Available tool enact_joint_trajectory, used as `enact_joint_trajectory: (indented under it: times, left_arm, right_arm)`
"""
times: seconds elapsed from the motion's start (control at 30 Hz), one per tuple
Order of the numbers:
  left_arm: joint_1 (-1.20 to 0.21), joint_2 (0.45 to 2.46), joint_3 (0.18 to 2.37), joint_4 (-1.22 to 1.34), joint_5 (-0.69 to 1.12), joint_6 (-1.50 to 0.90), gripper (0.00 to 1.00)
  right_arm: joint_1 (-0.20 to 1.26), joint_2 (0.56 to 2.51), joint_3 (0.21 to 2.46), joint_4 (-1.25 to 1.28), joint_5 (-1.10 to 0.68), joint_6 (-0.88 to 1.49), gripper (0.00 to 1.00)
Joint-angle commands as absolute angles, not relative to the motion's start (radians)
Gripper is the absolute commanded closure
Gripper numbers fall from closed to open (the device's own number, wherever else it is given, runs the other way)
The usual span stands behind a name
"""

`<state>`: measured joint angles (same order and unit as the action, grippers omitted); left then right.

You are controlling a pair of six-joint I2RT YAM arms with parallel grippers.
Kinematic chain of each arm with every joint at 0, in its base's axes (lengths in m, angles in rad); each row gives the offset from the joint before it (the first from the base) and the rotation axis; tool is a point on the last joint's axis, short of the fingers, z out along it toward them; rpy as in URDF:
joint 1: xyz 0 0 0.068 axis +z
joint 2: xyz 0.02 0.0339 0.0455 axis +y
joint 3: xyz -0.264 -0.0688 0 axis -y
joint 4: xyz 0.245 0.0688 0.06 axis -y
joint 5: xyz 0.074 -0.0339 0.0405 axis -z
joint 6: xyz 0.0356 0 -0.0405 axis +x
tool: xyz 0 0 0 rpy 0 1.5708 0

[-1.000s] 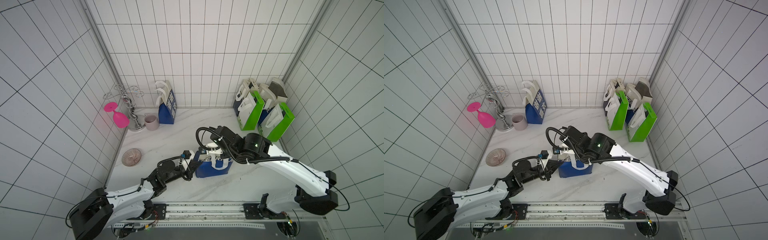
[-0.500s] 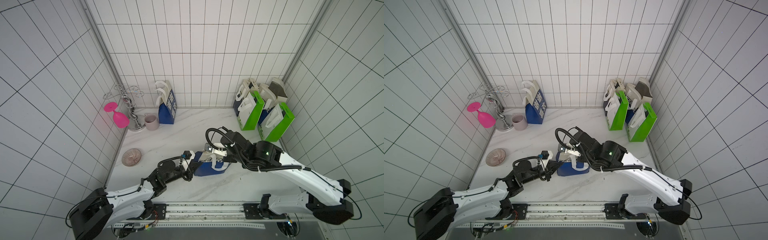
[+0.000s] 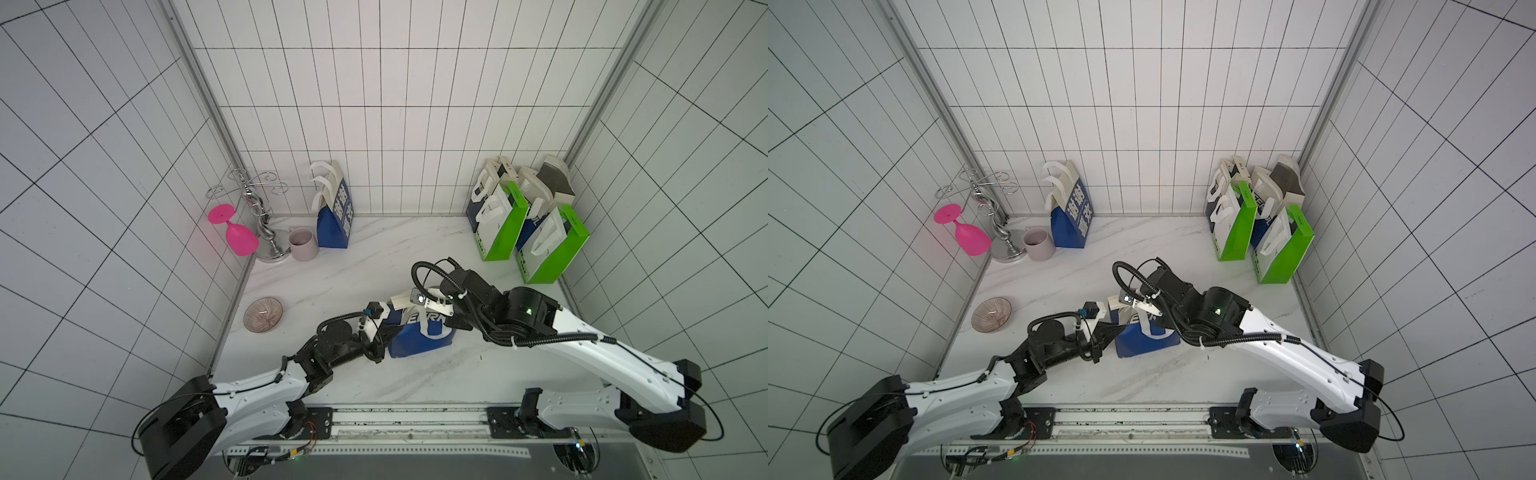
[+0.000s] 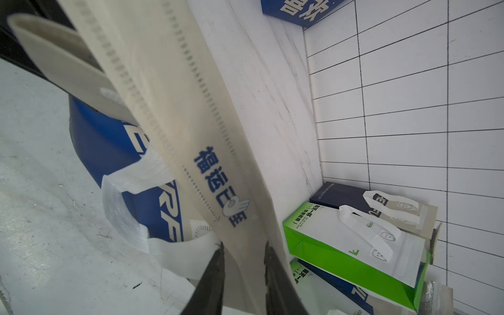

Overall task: Open the takeout bag
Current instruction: Open the takeout bag at the center of the board.

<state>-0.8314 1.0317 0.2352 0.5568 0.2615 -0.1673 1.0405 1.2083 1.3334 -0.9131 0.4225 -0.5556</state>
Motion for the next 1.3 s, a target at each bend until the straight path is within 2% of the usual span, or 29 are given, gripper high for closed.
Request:
enact_joint_trajectory:
  times: [0.0,0.1,0.2,0.43,0.73,1.1,1.27]
  left_arm:
    - [-0.834,1.035,0.223,0.528,0.258,-0.163,1.0]
    - [-0.834,1.032,0.223,0.525,0.256,-0.161,1.0]
    - [-0.834,1.031,0.224,0.525,0.254,-0.161,1.0]
    - [-0.833,1.032,0.223,0.525,0.254,-0.161,1.0]
    - [-0.833,1.031,0.223,0.523,0.253,-0.161,1.0]
    - [-0.834,1.035,0.224,0.524,0.253,-0.161,1.0]
    - [-0.834,1.033,0.222,0.523,0.252,-0.161,1.0]
  right_arm:
    - [1.042,1.162,1.259,-0.874,0.37,-0.58,0.64]
    - [1.051,1.126,1.211,-0.809,0.358,-0.626,0.61]
    - [1.064,1.112,1.156,-0.713,0.422,-0.673,0.57]
    - [1.078,1.134,1.106,-0.586,0.49,-0.704,0.57]
    - [1.083,1.145,1.077,-0.562,0.522,-0.72,0.64]
    - [1.082,1.172,1.046,-0.519,0.564,-0.711,0.65]
    - [1.081,1.181,1.049,-0.493,0.589,-0.713,0.72]
